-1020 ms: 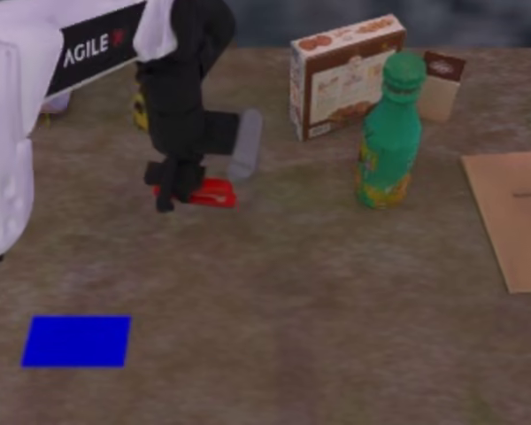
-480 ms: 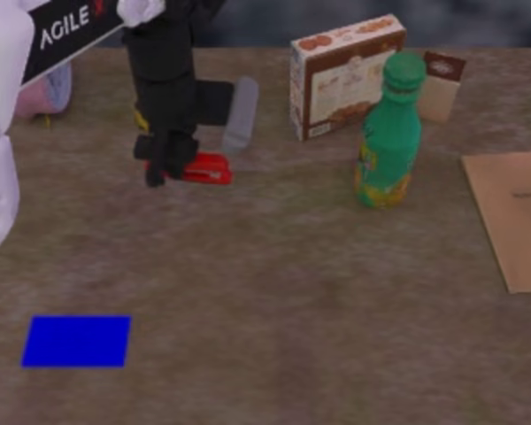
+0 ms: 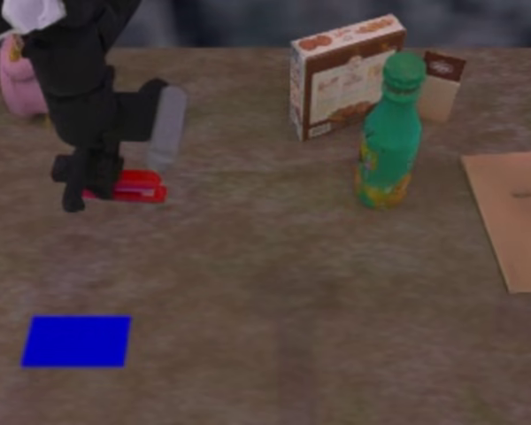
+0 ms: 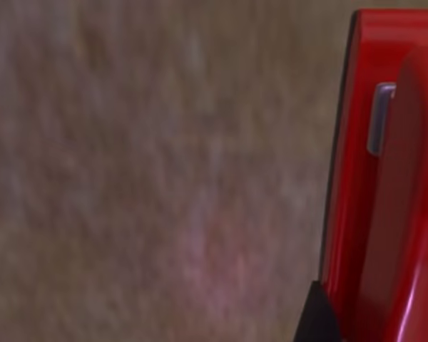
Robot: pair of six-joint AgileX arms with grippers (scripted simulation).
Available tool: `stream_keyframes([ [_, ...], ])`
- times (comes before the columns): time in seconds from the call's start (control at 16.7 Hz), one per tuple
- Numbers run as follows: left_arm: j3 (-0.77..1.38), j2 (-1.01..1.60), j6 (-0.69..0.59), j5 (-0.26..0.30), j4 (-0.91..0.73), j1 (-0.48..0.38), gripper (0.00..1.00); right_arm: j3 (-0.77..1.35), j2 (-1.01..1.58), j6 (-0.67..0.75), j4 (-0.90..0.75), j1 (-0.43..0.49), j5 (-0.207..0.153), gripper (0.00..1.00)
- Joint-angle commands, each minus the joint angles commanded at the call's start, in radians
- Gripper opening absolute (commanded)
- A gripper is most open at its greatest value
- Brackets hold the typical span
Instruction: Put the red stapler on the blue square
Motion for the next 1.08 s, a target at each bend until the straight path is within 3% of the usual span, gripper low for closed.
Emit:
stream_keyframes([
  [0.42, -0.453, -0.357, 0.048, 0.004, 0.063, 0.123, 0.0, 0.0, 0.0, 0.0, 0.0, 0.0, 0.0, 1.0],
  [0.84, -0.494, -0.393, 0.055, 0.004, 0.073, 0.133, 0.0, 0.0, 0.0, 0.0, 0.0, 0.0, 0.0, 1.0],
  [1.08, -0.563, -0.358, 0.048, 0.002, 0.185, 0.132, 0.0, 0.0, 0.0, 0.0, 0.0, 0.0, 0.0, 1.0],
])
